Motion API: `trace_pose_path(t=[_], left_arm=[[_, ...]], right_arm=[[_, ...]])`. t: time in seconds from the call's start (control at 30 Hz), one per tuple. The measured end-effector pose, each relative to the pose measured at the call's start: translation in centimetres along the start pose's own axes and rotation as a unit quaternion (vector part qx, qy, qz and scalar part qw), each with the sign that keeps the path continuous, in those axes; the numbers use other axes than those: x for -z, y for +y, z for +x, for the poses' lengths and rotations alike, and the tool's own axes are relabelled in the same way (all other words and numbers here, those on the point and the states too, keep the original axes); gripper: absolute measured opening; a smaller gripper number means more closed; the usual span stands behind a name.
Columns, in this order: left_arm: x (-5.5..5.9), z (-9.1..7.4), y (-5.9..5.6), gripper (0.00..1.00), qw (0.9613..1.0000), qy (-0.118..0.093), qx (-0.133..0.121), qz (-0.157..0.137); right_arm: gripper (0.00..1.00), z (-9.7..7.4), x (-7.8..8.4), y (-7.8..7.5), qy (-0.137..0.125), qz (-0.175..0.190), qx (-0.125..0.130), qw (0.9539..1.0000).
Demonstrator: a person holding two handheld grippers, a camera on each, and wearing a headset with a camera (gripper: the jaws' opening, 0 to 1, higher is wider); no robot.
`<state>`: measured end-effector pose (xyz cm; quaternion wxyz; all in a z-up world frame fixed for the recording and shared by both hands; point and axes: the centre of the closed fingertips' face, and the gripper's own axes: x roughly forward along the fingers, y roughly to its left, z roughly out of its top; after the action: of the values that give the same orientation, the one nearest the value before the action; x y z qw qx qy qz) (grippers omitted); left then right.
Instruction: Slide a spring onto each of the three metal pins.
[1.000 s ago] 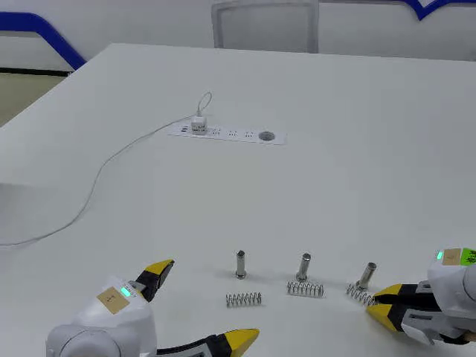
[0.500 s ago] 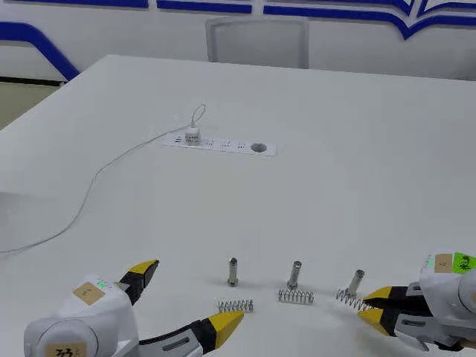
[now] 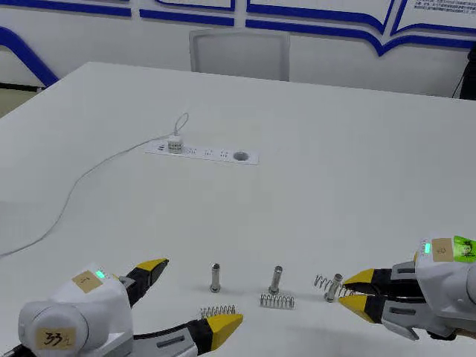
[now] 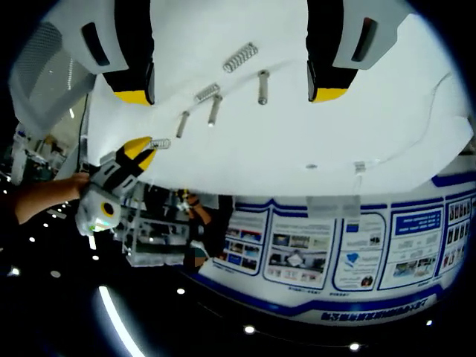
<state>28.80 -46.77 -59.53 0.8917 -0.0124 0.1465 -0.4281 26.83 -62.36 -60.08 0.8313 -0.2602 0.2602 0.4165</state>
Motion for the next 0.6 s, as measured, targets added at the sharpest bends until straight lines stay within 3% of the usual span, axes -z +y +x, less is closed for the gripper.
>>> trace_pose_path(t=[0.13, 0.43, 0.53, 0.6], left_arm=[[-1.2, 0.9, -1.6, 0.84, 0.9987, 0.004, 0.049, 0.013], [-3.1, 2.2, -4.1, 0.76, 0.9940, -0.006, 0.103, 0.036], [-3.2, 2.4, -5.4, 0.74, 0.9902, -0.002, 0.135, 0.035], [-3.3, 2.3, -6.3, 0.67, 0.9870, 0.001, 0.157, 0.034]], right_arm=[[0.10, -0.2, -1.4, 0.5, -0.009, -0.015, -0.006, 0.9998], [0.10, -0.2, -3.7, 2.0, -0.021, -0.038, -0.031, 0.9986], [0.10, -0.3, -4.4, 2.7, -0.021, -0.050, -0.043, 0.9976], [0.10, -0.3, -4.8, 3.0, -0.022, -0.056, -0.050, 0.9970]])
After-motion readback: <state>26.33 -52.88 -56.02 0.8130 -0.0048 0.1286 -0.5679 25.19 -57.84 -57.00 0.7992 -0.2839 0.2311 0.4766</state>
